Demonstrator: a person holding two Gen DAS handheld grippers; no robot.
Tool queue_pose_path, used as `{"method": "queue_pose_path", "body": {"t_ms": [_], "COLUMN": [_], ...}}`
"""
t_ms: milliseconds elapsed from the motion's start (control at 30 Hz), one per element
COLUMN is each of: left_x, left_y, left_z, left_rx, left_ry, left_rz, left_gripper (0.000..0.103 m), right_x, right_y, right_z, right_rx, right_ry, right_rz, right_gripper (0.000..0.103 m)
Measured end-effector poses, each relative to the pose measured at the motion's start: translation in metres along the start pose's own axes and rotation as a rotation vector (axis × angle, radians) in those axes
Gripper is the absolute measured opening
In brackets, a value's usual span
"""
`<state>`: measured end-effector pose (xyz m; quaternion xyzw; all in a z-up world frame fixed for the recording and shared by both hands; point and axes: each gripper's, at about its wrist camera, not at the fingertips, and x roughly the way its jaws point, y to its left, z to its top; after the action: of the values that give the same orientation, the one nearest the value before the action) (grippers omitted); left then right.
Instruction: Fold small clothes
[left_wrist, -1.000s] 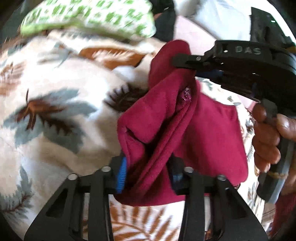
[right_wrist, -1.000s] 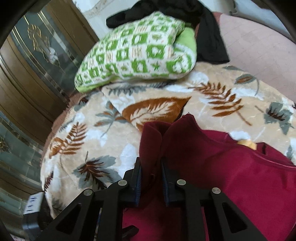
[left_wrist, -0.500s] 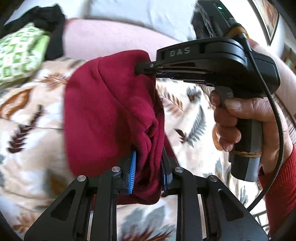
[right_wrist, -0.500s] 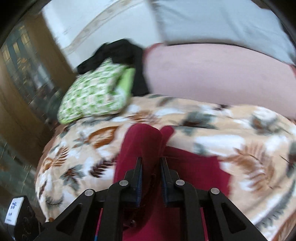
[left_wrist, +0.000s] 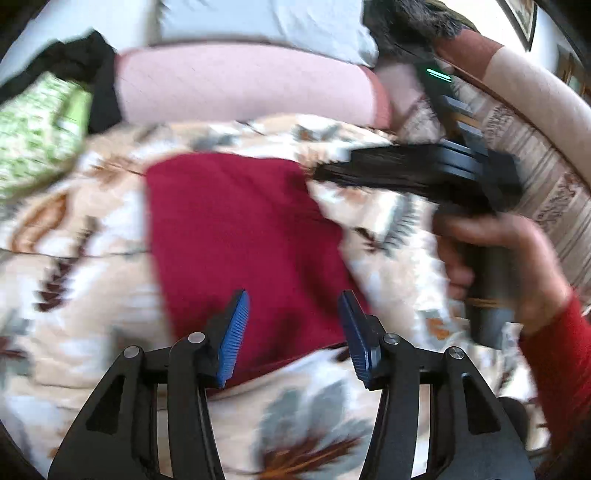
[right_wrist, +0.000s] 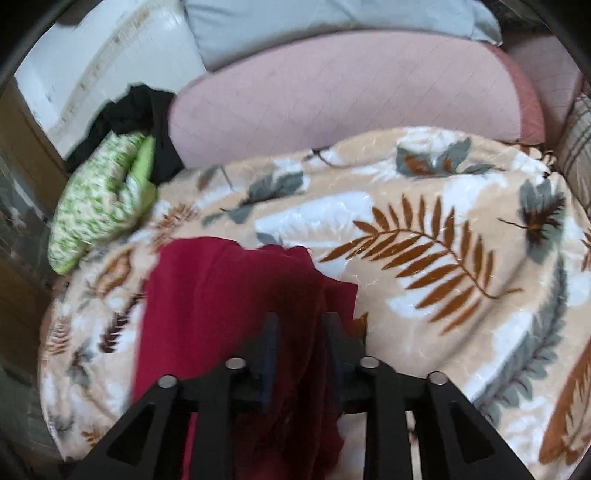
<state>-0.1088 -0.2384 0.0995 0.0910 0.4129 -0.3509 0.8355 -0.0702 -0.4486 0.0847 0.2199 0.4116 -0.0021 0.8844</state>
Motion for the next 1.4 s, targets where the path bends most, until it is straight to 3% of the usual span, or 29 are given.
{"method": "queue_pose_path", "body": {"t_ms": [33, 67, 167, 300, 367, 400, 567, 633, 700, 800, 967, 1100, 1167, 1300, 1400], "left_x": [-0.005, -0.005, 0.003, 0.017, 0.023, 0.022, 0.048, 0.043, 0.034, 0.022, 0.032, 0.053, 0.062, 0.073, 0.077], "left_y": [0.006, 0.016, 0.038, 0.043, 0.04, 0.035, 0.027, 0.025, 0.026, 0.029, 0.037, 0.041, 0.043, 0.046, 0.046], "left_z": [-0.003, -0.005, -0.011, -0.024, -0.026, -0.028, -0.042, -0.04, -0.035, -0.02, 0.003, 0.011, 0.011, 0.009, 0.008], "left_rx": [-0.002, -0.012, -0.081, -0.136, -0.127, -0.119, -0.102, -0.097, -0.096, -0.092, -0.142, -0.154, -0.153, -0.155, -0.154], "left_ry": [-0.006, -0.008, 0.023, 0.064, 0.078, 0.082, 0.131, 0.12, 0.093, 0.036, 0.001, 0.022, 0.035, 0.042, 0.043], "left_rz": [0.035, 0.083, 0.135, 0.139, 0.126, 0.12, 0.116, 0.127, 0.126, 0.151, 0.176, 0.216, 0.22, 0.214, 0.217], "left_gripper": [0.05, 0.05, 0.05, 0.05, 0.05, 0.05, 0.05, 0.05, 0.05, 0.05, 0.05, 0.05, 0.05, 0.055, 0.057], "right_x": [-0.01, -0.019, -0.025, 0.001, 0.001, -0.004, 0.013, 0.018, 0.007, -0.022, -0.043, -0.02, 0.002, 0.041, 0.05], "right_y": [0.002, 0.005, 0.013, 0.02, 0.031, 0.035, 0.009, -0.001, -0.003, -0.006, 0.028, 0.043, 0.042, 0.015, 0.001], "right_z": [-0.007, -0.016, -0.04, -0.064, -0.072, -0.075, -0.092, -0.095, -0.093, -0.083, -0.059, -0.046, -0.041, -0.041, -0.046], "right_rx": [0.0, -0.006, 0.003, 0.023, -0.052, -0.091, -0.074, -0.028, -0.006, 0.014, -0.114, -0.195, -0.207, -0.149, -0.085], "right_ry": [0.001, 0.003, 0.04, 0.138, 0.121, 0.101, 0.147, 0.153, 0.12, 0.043, -0.069, -0.072, -0.045, 0.009, 0.006], "right_rz": [0.028, 0.047, 0.081, 0.129, 0.12, 0.099, 0.023, 0.056, 0.089, 0.067, 0.015, 0.008, -0.046, -0.13, -0.089], "right_gripper": [0.047, 0.05, 0.052, 0.052, 0.012, 0.009, 0.009, 0.009, 0.011, 0.032, 0.032, 0.032, 0.032, 0.031, 0.031]}}
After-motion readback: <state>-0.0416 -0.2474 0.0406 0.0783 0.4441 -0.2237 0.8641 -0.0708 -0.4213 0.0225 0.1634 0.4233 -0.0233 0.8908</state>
